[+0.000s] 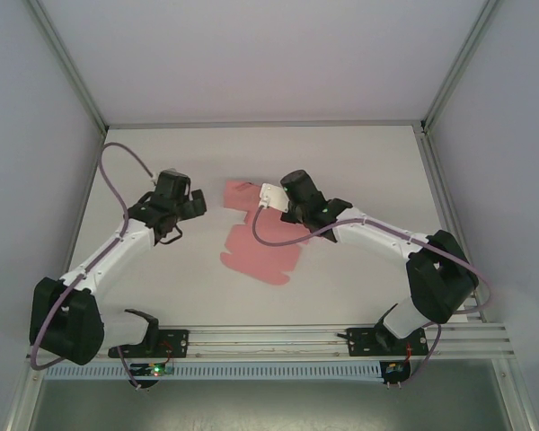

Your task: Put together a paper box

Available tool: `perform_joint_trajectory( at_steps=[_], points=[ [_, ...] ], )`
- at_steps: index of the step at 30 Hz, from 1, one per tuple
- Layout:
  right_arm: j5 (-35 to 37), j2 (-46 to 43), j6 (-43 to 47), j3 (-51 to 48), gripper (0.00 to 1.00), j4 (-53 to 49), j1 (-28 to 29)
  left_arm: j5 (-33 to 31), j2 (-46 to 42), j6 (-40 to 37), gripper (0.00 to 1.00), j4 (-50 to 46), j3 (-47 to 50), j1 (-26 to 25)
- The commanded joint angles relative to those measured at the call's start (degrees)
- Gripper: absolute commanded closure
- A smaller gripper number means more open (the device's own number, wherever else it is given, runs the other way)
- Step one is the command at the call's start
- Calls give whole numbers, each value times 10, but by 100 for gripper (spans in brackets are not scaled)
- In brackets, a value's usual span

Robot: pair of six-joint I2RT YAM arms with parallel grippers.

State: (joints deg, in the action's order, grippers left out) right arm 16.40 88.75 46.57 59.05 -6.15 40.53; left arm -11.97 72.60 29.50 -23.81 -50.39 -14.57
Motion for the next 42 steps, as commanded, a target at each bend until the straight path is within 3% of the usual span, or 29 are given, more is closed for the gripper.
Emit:
perform_joint_trajectory(
  at_steps=[1,10,20,23,28,32,34,38,42],
  points=[
    [52,-3,103,-11,100,53,16,21,10,33,0,-6,-1,24],
    [102,38,222,-139,100,316,32,33,55,22,0,21,-23,55],
    [146,80,264,-235,100,492,61,70,120,12,0,88,-34,65],
    [158,82,291,-274,100,586,80,74,151,7,0,121,-41,66],
    [144,65,294,-292,100,601,80,100,227,-1,1,155,-86,81],
    [143,59,303,-303,100,608,92,177,271,-19,7,226,-97,81],
    [155,62,311,-309,100,625,105,243,292,-40,19,275,-87,80],
    [167,65,304,-312,100,616,113,382,309,-70,32,348,-62,77],
    [177,69,293,-310,100,613,113,422,287,-107,41,371,-21,60]
  ],
)
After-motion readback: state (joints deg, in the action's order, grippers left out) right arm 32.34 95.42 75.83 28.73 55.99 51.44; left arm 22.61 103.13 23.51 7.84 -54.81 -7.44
